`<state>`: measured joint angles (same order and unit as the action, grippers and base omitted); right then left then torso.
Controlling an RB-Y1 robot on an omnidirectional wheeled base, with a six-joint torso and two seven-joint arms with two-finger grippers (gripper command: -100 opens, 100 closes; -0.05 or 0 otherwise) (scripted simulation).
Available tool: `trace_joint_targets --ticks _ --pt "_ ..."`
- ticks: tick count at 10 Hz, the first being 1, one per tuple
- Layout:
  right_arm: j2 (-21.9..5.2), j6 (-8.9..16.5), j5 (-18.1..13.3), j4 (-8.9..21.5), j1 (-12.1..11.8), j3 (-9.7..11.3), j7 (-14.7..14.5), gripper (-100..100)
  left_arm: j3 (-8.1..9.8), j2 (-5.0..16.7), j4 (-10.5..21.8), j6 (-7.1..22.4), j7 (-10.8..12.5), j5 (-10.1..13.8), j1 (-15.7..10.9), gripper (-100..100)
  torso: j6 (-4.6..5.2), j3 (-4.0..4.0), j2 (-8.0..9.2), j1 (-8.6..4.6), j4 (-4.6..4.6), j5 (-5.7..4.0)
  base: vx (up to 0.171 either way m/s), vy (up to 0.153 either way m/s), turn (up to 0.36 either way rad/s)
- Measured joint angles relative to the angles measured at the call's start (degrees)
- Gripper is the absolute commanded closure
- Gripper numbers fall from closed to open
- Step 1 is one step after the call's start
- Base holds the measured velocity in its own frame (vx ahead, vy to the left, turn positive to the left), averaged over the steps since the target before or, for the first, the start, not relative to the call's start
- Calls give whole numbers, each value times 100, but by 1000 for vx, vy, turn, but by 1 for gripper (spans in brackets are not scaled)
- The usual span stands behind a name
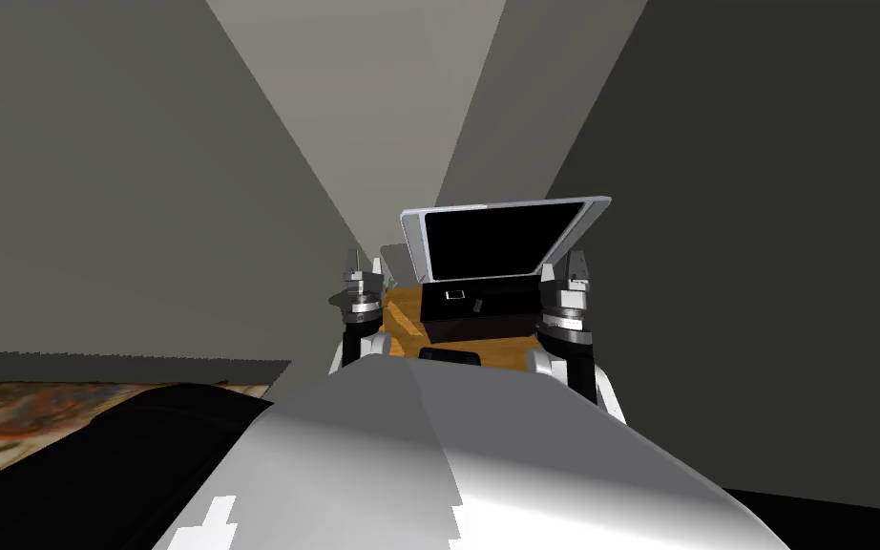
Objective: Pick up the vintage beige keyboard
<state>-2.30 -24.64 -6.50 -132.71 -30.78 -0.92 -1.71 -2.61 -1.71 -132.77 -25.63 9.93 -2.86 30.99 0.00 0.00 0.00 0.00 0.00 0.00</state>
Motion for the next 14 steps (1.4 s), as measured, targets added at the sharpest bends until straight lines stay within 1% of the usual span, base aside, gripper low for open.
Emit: trace_joint_targets --ticks 2,3,4,5,6,8,9,11,12,13,14 --pt "-77 -5 -126 104 -61 -18 -64 -100 0 0 0 0 0 0 -1 0 -3 1 2 -13 0 -2 -8 -47 326" --pt "-134 -17 -220 248 -71 -55 -111 -100 0 1 0 0 0 0 -1 0 -4 1 2 -23 0 -5 -16 -74 417" --pt "-235 -56 -308 386 -142 -137 -143 -100 0 1 0 0 0 0 -1 0 -3 3 5 -30 1 -7 -30 -85 452" --pt "-291 -78 -456 479 -270 -148 -212 -100 0 1 0 0 0 0 -1 0 -3 5 9 -34 2 -7 -34 -97 416" --pt "-405 -59 -599 608 -327 -226 -272 -100 1 1 0 0 0 0 -1 0 -2 6 10 -41 2 -9 -19 -71 238" --pt "-492 -159 -791 887 -472 -288 -374 -100 0 1 0 0 0 0 -1 0 -2 0 0 -28 0 -6 -18 -70 421" --pt "-554 -145 -960 1001 -553 -306 -467 -100 1 1 0 0 0 0 -1 0 -3 2 4 -36 1 -8 -31 -69 339" --pt "-560 -300 -1243 1441 -648 -321 -665 -100 1 1 0 0 0 0 0 0 -2 1 2 -29 1 -7 -39 -70 451" --pt "-639 -384 -1408 1657 -796 -392 -768 -100 1 1 0 0 0 0 0 0 0 5 9 -38 2 -8 -45 -77 339" --pt "-696 -362 -1519 1752 -816 -420 -815 -100 1 1 0 0 0 0 0 0 1 4 5 -37 2 -8 -35 -81 422" --pt "-787 -348 -1669 1928 -874 -481 -866 -100 1 1 0 0 0 0 0 0 0 2 3 -40 1 -9 -62 -99 417"
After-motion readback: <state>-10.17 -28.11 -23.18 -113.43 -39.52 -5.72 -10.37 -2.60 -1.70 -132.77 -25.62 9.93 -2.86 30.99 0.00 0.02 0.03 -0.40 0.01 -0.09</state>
